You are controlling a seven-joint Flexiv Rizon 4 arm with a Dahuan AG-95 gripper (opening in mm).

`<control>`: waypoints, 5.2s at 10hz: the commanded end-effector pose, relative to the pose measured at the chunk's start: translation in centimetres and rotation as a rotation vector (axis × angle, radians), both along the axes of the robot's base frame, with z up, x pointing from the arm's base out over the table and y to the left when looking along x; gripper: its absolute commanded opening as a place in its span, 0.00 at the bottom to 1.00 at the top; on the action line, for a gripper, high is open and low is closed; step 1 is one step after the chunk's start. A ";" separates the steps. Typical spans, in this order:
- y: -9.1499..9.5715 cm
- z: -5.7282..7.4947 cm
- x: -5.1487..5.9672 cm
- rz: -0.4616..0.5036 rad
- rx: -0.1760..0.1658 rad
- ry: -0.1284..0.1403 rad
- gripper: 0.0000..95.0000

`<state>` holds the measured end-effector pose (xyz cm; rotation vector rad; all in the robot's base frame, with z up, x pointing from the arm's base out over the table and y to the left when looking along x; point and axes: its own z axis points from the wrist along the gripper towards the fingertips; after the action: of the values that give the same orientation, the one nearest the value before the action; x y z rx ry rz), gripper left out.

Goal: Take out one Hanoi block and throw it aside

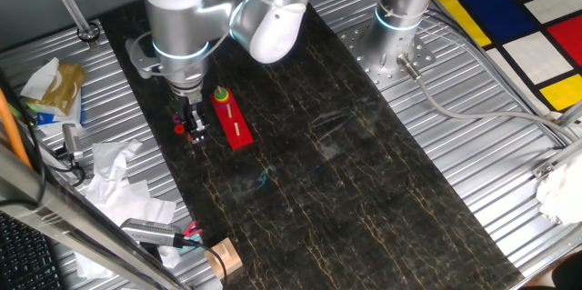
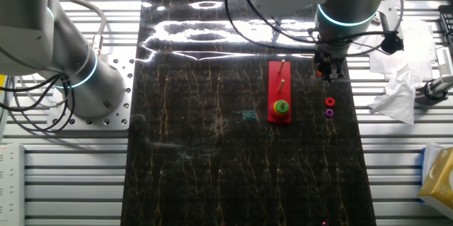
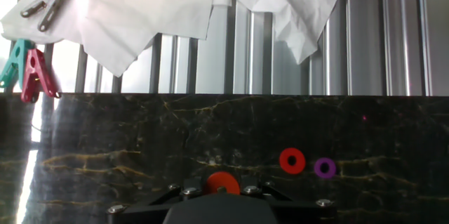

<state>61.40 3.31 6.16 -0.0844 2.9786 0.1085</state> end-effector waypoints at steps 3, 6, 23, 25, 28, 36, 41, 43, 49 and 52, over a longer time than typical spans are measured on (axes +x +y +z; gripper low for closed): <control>0.0 0.0 0.0 -0.007 -0.010 0.009 0.00; 0.0 0.0 0.0 -0.031 -0.031 0.054 0.00; -0.7 0.0 0.1 0.040 -0.145 0.118 0.00; -1.5 0.1 0.1 0.039 -0.157 0.114 0.00; -1.8 -0.1 0.3 0.034 -0.141 0.102 0.00; -1.9 -0.9 1.7 0.037 -0.099 0.050 0.00; -2.1 -1.8 2.5 0.051 -0.100 0.038 0.00; -2.3 -2.2 2.7 0.051 -0.099 0.034 0.00; -2.6 -2.9 3.1 0.050 -0.079 0.022 0.00; -2.6 -3.0 3.1 0.040 -0.058 0.021 0.00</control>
<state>64.48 0.58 3.24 -0.1495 3.0006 0.0298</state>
